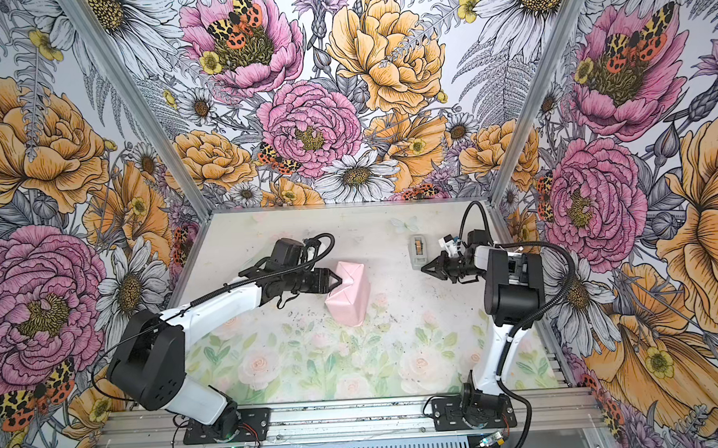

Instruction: Wrap the gift box in paper

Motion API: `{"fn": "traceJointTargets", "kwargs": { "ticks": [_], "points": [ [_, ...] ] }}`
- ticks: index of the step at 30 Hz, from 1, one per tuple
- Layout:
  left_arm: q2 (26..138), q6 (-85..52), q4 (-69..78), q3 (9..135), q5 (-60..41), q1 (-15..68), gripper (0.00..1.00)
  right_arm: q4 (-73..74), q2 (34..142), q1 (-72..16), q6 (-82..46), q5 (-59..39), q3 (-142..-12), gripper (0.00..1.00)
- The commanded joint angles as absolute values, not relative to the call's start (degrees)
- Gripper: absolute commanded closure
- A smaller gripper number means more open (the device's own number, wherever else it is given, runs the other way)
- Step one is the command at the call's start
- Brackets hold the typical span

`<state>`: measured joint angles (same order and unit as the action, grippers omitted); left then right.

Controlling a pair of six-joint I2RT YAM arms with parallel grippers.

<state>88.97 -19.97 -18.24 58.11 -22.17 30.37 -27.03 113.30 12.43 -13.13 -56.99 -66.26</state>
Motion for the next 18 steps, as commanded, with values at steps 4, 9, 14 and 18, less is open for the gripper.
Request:
{"fn": "traceJointTargets", "kwargs": {
  "ticks": [4,9,14,18],
  "points": [
    [88.9,-18.5,-19.1,59.4,-20.7,31.0,0.41,-24.3,114.7,12.5,-15.7,-52.5,-65.9,1.0],
    [88.9,-18.5,-19.2,59.8,-20.5,31.3,0.41,-24.2,114.9,12.5,-16.6,-49.6,-65.8,1.0],
    [89.0,-18.4,-19.5,60.2,-20.2,31.6,0.41,-24.2,114.9,12.5,-17.4,-46.8,-65.5,1.0],
    [89.0,-18.4,-19.6,60.2,-20.2,31.8,0.41,-24.2,114.6,12.5,-17.5,-45.8,-65.2,1.0]
  ]
}}
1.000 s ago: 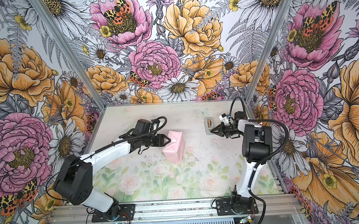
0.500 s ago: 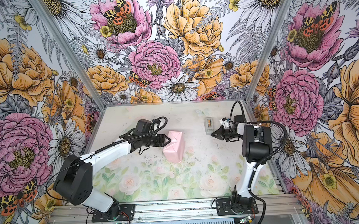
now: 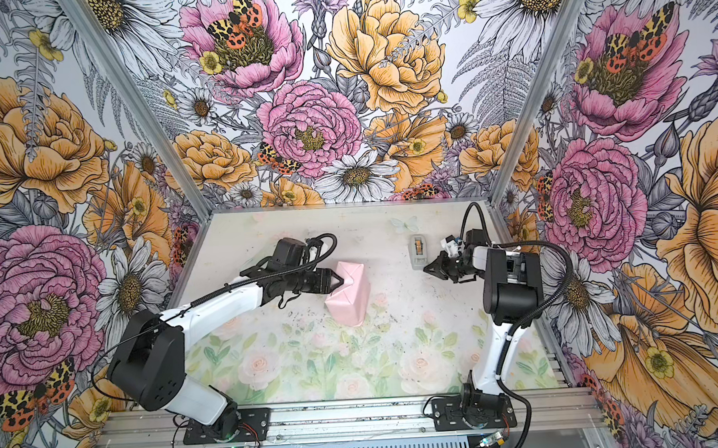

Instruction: Wrap the gift box in paper

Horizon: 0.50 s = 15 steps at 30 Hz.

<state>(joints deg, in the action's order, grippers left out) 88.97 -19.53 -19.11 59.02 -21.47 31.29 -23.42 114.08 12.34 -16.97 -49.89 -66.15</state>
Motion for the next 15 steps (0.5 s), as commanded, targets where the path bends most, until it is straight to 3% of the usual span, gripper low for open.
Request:
{"fn": "traceJointTargets", "kwargs": {
  "ticks": [1,10,15],
  "points": [
    [89.0,-18.4,-19.6,60.3,-20.2,31.9,0.41,-24.2,114.5,12.5,-17.6,-45.6,-65.0,1.0],
    [87.9,-18.3,-19.9,60.6,-19.9,32.1,0.41,-24.2,113.7,12.5,-17.7,-45.2,-64.4,1.0],
    [85.4,-17.8,-19.8,60.5,-19.2,32.3,0.41,-22.5,107.3,12.6,-18.0,-48.4,-61.4,1.0]
  ]
}}
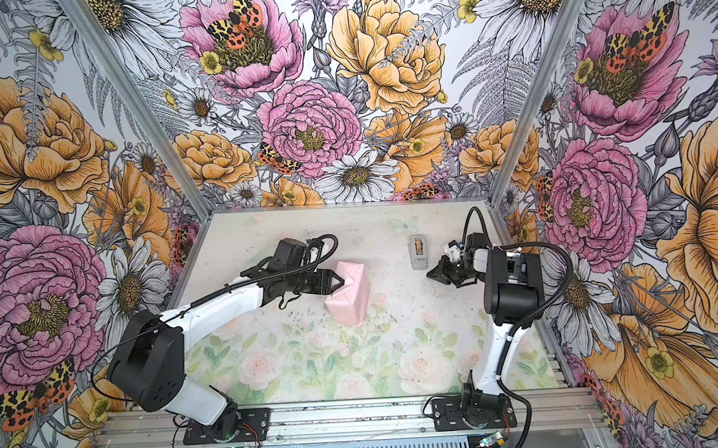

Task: Wrap the gift box in paper
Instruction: 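Carry the right gripper back toward the pink box top near the left gripper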

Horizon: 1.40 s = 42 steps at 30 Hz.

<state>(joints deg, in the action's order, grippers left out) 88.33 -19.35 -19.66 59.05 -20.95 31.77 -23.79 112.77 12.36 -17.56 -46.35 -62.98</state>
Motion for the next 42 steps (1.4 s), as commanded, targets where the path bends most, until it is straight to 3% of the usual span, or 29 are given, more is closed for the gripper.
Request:
{"fn": "traceJointTargets", "kwargs": {
  "ticks": [1,5,9,16,28,42],
  "points": [
    [84.7,-17.6,-19.9,60.6,-19.0,32.3,0.41,-21.9,105.3,12.5,-18.6,-48.9,-60.4,1.0],
    [82.1,-16.3,-19.7,61.0,-18.4,32.4,0.42,-20.1,96.7,11.8,-20.5,-49.2,-57.1,1.0],
    [80.9,-15.4,-18.8,60.8,-18.3,32.5,0.52,-18.9,89.6,8.9,-22.0,-49.2,-54.9,1.0],
    [83.2,-15.4,-17.5,60.1,-21.2,32.8,0.6,-18.5,83.9,2.5,-23.6,-47.9,-56.0,1.0],
    [83.9,-15.8,-15.7,57.9,-22.6,33.0,0.73,-18.7,84.7,-6.2,-21.6,-51.2,-60.6,1.0],
    [86.1,-15.8,-14.6,56.6,-23.7,33.6,0.84,-32.8,90.9,-15.2,-3.5,-55.2,-70.5,1.0]
  ]
}}
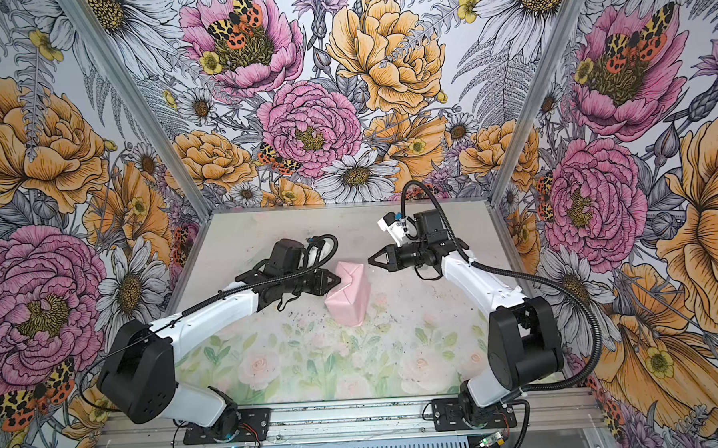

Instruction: Wrap the gift box in paper

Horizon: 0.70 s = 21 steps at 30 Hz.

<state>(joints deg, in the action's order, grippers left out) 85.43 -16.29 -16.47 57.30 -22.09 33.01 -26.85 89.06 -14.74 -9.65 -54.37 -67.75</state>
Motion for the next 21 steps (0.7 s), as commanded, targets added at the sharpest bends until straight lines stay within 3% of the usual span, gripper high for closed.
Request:
{"fn": "traceJointTargets", "kwargs": {
  "ticks": [1,21],
  "points": [
    [86.2,-15.8,-14.7,56.5,-23.7,33.7,0.84,-34.6,91.6,-15.7,-2.3,-54.8,-71.4,1.0],
    [86.0,-15.2,-15.1,56.2,-22.6,33.9,0.85,-54.3,103.2,-23.8,8.7,-49.0,-85.7,1.0]
  ]
}}
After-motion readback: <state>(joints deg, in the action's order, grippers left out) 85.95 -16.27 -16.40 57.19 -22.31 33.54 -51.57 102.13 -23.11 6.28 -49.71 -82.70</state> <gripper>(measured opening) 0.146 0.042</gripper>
